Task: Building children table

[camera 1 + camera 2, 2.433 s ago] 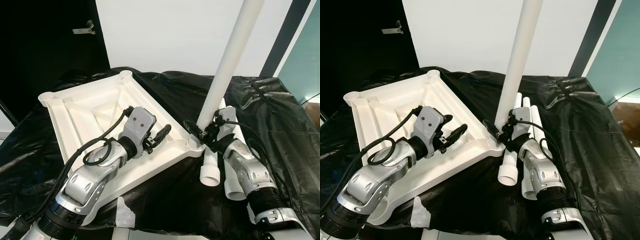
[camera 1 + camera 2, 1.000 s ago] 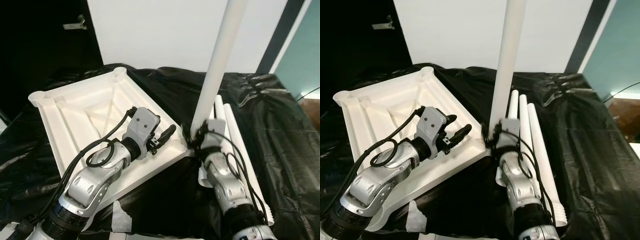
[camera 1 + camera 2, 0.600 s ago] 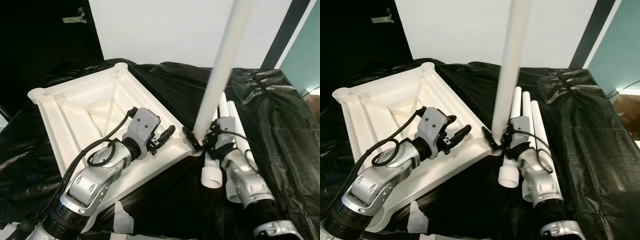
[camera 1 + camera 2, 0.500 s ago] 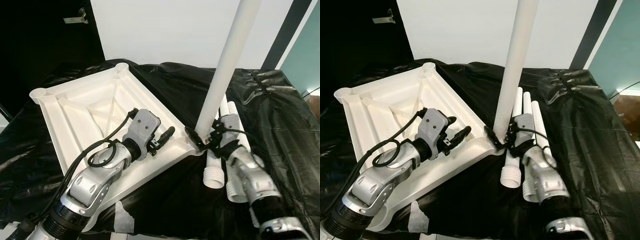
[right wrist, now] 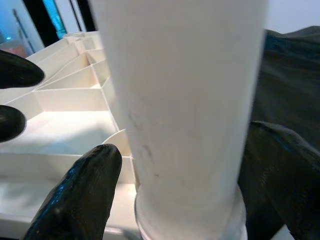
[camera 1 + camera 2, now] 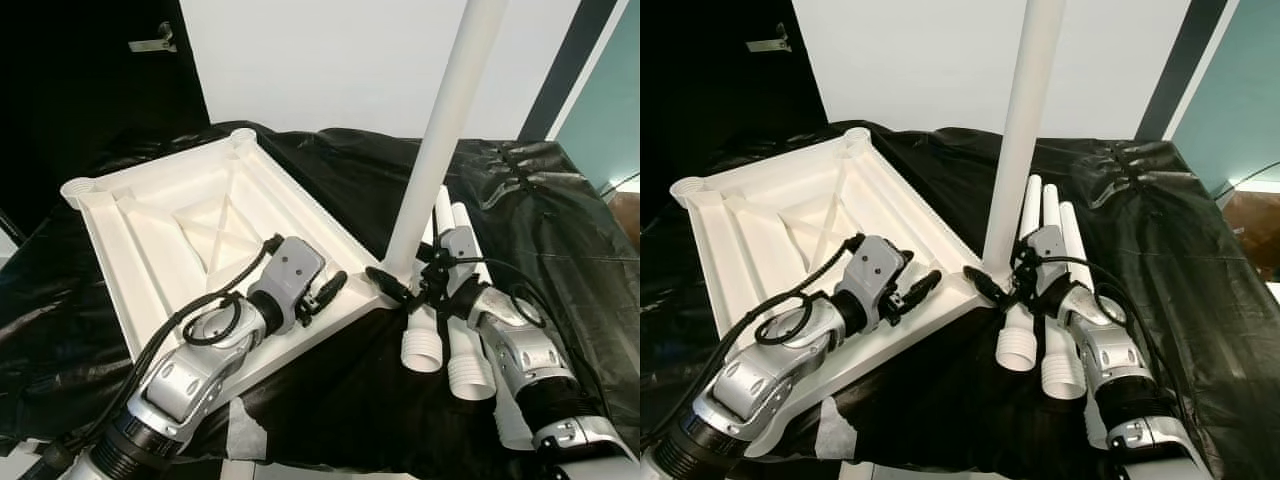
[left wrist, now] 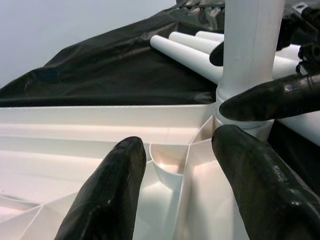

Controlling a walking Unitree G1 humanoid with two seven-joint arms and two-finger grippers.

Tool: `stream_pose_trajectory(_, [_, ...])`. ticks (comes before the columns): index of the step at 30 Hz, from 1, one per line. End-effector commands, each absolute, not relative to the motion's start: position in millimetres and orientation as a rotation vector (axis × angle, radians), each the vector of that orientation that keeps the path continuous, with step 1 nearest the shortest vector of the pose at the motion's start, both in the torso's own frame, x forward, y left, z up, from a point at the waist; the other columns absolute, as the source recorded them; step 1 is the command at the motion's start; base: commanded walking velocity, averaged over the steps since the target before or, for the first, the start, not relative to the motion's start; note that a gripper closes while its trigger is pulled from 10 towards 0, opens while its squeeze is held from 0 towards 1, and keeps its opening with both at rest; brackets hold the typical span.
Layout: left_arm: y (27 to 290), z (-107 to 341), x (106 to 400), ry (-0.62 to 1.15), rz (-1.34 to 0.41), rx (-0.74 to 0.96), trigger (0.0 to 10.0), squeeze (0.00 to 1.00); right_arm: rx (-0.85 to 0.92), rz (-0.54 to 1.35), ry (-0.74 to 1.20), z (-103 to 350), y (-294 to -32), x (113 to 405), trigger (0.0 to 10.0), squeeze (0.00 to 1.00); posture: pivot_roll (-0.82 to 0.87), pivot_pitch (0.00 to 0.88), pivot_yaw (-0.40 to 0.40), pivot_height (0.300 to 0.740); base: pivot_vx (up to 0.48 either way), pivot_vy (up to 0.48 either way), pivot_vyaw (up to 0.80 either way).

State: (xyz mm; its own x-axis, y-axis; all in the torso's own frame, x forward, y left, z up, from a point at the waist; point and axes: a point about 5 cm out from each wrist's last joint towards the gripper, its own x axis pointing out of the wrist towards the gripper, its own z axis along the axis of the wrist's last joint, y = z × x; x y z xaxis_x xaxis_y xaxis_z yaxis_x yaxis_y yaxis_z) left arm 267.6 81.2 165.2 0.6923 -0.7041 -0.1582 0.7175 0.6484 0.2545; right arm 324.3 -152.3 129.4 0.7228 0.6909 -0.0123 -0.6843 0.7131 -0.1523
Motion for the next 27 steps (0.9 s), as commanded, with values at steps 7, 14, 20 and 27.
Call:
stream_pose_trajectory(7, [69.7,149.3,256.5,0.129,-0.993,0.296,10.0,0.0,-0.213,0.801,-0.068,136.6,-147.5,337.4,9.6,0.0,0.01,0.0,-0.001,0.74,0.0,0.0,0.0])
stream_pose_trajectory(14, [70.7,143.9,253.1,0.146,-1.016,0.314,10.0,0.0,-0.21,0.814,-0.076,138.3,-143.4,340.8,1.4,0.0,0.01,0.0,-0.005,0.74,0.0,0.0,0.0])
stream_pose_trajectory(20, [73.8,141.1,249.5,0.169,-1.032,0.312,10.0,0.0,-0.177,0.786,-0.043,128.6,-148.1,340.0,0.0,0.0,0.02,0.0,-0.012,0.74,0.0,0.0,0.0])
stream_pose_trajectory(27, [73.1,134.6,245.9,0.2,-1.052,0.321,10.0,0.0,-0.13,0.705,-0.035,126.0,-152.3,342.7,9.6,0.0,0.01,0.0,-0.011,0.74,0.0,0.0,0.0])
